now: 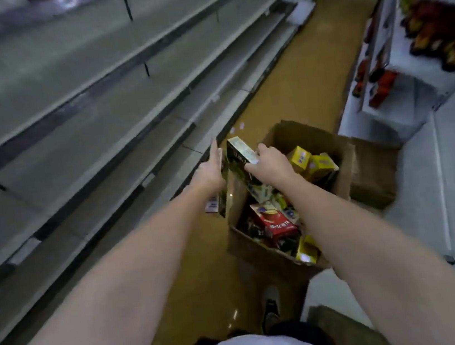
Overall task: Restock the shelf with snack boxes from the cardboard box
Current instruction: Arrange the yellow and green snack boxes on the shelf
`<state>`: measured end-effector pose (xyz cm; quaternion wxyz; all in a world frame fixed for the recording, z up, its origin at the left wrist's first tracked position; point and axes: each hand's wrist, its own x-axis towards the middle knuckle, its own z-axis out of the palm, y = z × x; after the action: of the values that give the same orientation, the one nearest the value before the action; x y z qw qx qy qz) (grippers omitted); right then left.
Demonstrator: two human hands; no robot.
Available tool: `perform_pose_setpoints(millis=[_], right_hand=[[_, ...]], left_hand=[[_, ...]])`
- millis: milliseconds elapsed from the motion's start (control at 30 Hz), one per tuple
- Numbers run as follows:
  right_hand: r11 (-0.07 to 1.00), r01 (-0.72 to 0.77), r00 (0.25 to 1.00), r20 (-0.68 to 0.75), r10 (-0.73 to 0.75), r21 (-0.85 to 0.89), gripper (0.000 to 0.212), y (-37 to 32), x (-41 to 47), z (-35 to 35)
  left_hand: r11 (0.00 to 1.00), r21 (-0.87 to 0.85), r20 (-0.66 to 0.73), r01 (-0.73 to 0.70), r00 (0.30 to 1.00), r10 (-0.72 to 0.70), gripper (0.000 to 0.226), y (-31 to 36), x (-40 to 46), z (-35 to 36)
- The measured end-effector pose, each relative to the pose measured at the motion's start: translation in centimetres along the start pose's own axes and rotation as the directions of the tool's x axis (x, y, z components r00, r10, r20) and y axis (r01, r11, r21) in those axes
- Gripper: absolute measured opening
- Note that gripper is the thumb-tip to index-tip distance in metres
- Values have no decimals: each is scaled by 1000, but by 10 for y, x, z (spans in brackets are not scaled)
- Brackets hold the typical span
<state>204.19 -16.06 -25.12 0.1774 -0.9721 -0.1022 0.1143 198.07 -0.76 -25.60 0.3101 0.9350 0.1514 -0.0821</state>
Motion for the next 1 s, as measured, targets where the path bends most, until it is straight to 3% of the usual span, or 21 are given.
perform_pose_setpoints(millis=[167,267,400,567,733,833,1000], right_hand=[[979,202,977,60,-202,15,50,-111,-20,13],[937,349,932,95,-349,16,50,-181,-36,26],[841,541,835,118,-538,8,50,-268,-63,37],[659,751,653,106,-750,43,54,-374,-114,46],[507,853,509,21,-861,120,41,-458,-159,54],[425,892,434,-30,-900,156,45,-503,-178,51],[285,919,325,-113,-939,274,44,-571,-188,46]], left_hand=[[980,-55,-163,192,966,-199,92,-72,-44,-75],[943,-103,-276,316,902,-332,67,-118,-84,-120],[895,-250,-448,368,776,-444,46,-179,-137,-170],[820,-354,-637,449,526,-563,28,-240,-220,-232],[786,-323,-760,527,351,-547,24,-279,-291,-282],[757,-328,-804,565,254,-538,28,-294,-318,-318],[745,-267,-874,611,172,-455,34,-327,-344,-378]])
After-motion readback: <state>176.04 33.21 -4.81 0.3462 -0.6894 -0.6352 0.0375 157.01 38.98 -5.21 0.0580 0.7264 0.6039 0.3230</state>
